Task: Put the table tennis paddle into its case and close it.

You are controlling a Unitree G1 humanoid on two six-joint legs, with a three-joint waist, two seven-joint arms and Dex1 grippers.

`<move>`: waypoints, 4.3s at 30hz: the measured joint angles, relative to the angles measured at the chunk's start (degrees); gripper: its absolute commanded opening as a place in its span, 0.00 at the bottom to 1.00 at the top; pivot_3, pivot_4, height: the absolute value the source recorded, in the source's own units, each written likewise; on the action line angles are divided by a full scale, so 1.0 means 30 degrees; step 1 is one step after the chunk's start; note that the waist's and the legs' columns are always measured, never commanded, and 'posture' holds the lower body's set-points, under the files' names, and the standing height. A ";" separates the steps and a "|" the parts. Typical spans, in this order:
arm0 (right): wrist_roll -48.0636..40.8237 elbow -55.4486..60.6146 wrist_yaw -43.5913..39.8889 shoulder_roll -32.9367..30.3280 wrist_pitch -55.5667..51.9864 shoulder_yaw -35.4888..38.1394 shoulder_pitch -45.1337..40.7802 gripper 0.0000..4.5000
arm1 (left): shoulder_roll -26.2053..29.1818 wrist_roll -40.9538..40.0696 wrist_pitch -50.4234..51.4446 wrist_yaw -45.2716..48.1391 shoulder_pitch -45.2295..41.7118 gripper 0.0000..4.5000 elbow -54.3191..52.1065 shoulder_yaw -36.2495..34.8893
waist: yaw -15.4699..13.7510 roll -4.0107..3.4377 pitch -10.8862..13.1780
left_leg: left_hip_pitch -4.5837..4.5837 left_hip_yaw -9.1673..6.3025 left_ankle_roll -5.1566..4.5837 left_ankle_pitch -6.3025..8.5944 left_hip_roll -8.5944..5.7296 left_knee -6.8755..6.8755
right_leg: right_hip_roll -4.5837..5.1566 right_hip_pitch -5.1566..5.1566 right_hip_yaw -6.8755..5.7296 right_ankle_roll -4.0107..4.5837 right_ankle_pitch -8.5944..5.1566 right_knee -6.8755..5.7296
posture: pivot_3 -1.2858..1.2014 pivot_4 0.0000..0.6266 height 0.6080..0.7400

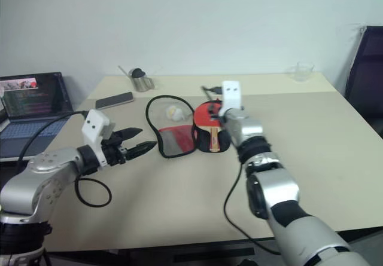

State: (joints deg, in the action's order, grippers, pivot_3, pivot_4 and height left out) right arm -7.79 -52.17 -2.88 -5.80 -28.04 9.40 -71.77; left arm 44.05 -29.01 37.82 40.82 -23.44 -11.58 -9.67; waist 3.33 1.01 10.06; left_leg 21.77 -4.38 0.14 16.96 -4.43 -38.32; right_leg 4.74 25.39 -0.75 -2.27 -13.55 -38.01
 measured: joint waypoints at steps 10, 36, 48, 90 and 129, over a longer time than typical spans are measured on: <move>-0.1035 0.3551 -0.3151 -0.1420 -0.5022 -0.0005 0.3469 0.99 | -0.0029 0.0477 -0.0310 0.0953 -0.0956 0.79 0.1352 0.0680 | 0.0534 0.0000 0.0000 | -0.0010 0.0053 -0.0001 0.0000 0.0036 -0.0015 | -0.0014 0.0035 0.0039 0.0020 0.0014 -0.0060 | 0.52 0.24 1.00; -0.7271 1.7062 -1.2427 -0.3338 -1.0491 -0.3750 0.6677 1.00 | -0.2978 0.5265 -0.0623 -0.4950 -0.6658 0.08 1.4261 0.1498 | -0.0379 0.0079 -0.0038 | -0.0006 -0.0005 0.0017 0.0018 -0.0002 -0.0233 | -0.0009 0.0026 0.0004 0.0012 0.0019 -0.0267 | 0.52 0.24 1.00; -0.7310 1.7320 -1.1929 -0.3463 -1.0487 -0.3756 0.6694 1.00 | -0.5652 0.7135 -0.3237 -0.4102 -0.9960 0.00 1.9597 0.2725 | -0.0475 0.0103 -0.0037 | 0.0042 0.0009 0.0020 0.0016 -0.0008 -0.0231 | 0.0006 0.0073 0.0010 0.0012 0.0019 -0.0258 | 0.52 0.24 1.00; -0.6855 1.8148 -0.6084 -0.6001 -1.0425 0.0345 0.7736 1.00 | -1.5482 0.9721 -0.9009 -0.7983 -1.3148 0.00 2.3804 0.5481 | -0.0616 0.0150 -0.0027 | -0.0023 0.0048 0.0012 0.0018 0.0001 -0.0226 | 0.0014 -0.0016 0.0013 0.0006 0.0021 -0.0238 | 0.52 0.24 1.00; -0.8118 0.3781 -0.1731 -0.0172 -0.8331 0.5579 0.4968 1.00 | -0.0777 0.1048 0.2276 0.2641 -0.0245 0.99 0.0188 0.0228 | -0.0262 0.0119 -0.0038 | 0.0003 0.0037 0.0010 0.0017 0.0023 -0.0205 | -0.0016 0.0036 0.0050 0.0015 0.0019 -0.0235 | 0.52 0.24 1.00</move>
State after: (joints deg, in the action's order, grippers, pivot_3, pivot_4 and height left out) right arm -32.14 -40.83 -8.07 -6.32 -53.03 26.14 -56.86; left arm 41.72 -25.86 44.65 48.74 -24.18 -11.02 -8.99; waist 2.54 1.37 9.94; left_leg 21.78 -4.27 0.17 17.01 -4.36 -38.93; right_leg 4.69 25.50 -0.59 -2.23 -13.49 -38.72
